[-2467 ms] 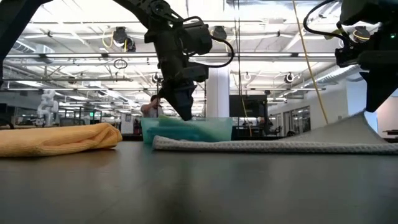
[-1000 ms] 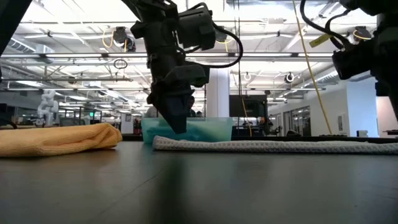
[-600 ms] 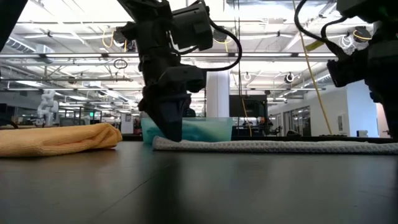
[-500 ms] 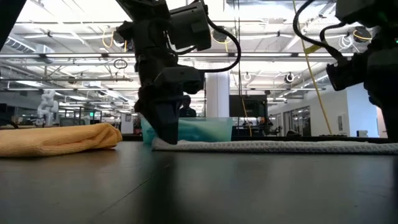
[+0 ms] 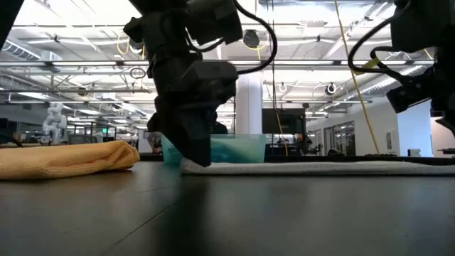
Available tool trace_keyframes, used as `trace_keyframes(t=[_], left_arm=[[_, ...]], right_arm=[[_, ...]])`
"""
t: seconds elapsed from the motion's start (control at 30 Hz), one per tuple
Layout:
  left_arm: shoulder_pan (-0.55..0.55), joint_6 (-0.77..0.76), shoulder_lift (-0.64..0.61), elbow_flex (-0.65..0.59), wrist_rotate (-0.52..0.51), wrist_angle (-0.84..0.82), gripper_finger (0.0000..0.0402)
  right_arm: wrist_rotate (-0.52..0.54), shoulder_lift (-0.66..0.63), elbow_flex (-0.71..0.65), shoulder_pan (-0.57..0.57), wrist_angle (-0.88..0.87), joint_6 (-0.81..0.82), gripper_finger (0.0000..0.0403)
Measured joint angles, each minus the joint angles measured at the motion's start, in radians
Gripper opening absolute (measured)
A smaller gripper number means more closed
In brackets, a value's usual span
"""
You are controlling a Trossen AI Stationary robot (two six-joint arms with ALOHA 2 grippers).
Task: Fold microfiber towels
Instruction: Fold the gray towel
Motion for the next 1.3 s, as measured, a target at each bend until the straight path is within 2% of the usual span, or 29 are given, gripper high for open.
trace_keyframes(t=[0.17,0.37,0.5,0.9,1.0,1.17,1.3], left_arm=[[-0.026,-0.058,0.000,0.000,0.000,0.056,0.0097],[-0.060,-0.086,0.000,0.000,0.000,0.075,0.0097],[-0.072,-0.095,0.000,0.000,-0.001,0.075,0.0097],[-0.020,-0.149,0.000,0.000,-0.006,0.073,0.0097],[0.008,-0.131,0.000,0.000,-0.007,0.073,0.0097],[0.056,-0.082,0.000,0.000,-0.023,0.072,0.0097],[0.085,-0.073,0.000,0.001,0.072,0.083,0.0097]], right_arm=[[0.012,-0.002,0.000,0.000,-0.030,-0.037,0.0000],[0.109,-0.004,0.000,-0.003,-0.031,-0.071,0.0000],[0.103,-0.020,0.000,-0.003,-0.033,-0.070,0.0000],[0.104,-0.224,0.105,0.000,-0.169,0.091,0.0000],[0.103,-0.266,0.104,0.000,-0.095,0.131,0.0000],[0.104,-0.260,0.047,0.000,0.142,0.129,0.0000],[0.103,-0.229,-0.014,0.000,0.253,0.115,0.0000]])
